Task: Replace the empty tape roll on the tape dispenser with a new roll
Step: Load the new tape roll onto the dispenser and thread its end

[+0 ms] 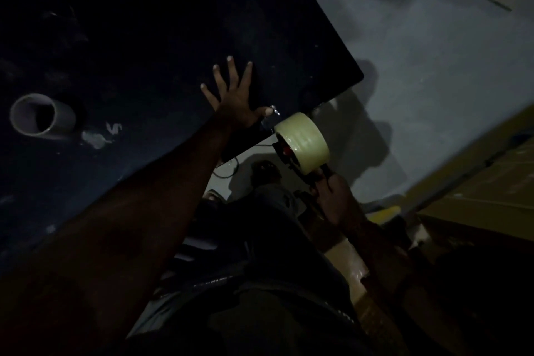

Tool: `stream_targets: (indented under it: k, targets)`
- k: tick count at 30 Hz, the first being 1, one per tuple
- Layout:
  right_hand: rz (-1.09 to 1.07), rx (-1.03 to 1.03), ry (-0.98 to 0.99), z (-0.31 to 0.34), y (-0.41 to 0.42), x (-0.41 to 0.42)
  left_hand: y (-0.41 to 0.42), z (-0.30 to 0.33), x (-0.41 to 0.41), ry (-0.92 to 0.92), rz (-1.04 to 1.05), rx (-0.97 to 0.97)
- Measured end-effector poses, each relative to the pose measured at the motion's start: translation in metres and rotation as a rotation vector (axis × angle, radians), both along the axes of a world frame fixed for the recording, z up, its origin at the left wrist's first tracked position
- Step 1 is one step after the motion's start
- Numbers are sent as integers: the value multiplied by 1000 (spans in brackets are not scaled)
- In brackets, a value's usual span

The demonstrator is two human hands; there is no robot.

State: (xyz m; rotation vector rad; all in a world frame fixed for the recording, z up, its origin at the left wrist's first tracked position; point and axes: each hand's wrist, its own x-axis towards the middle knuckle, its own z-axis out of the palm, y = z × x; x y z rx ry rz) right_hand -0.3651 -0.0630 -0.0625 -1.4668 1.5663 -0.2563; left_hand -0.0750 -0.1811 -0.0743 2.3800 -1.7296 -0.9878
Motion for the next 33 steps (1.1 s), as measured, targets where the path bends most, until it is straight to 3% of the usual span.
stream_targets:
  k: [6,28,33]
  targets:
    - [85,-33,95,-1,-2,-1,-2,0,1,-16,-21,27]
    - [37,-73,111,3,1,12,4,-2,-2,-19,-38,2]
    - [142,-61,116,13,-6,30,0,-2,-3,-38,-48,41]
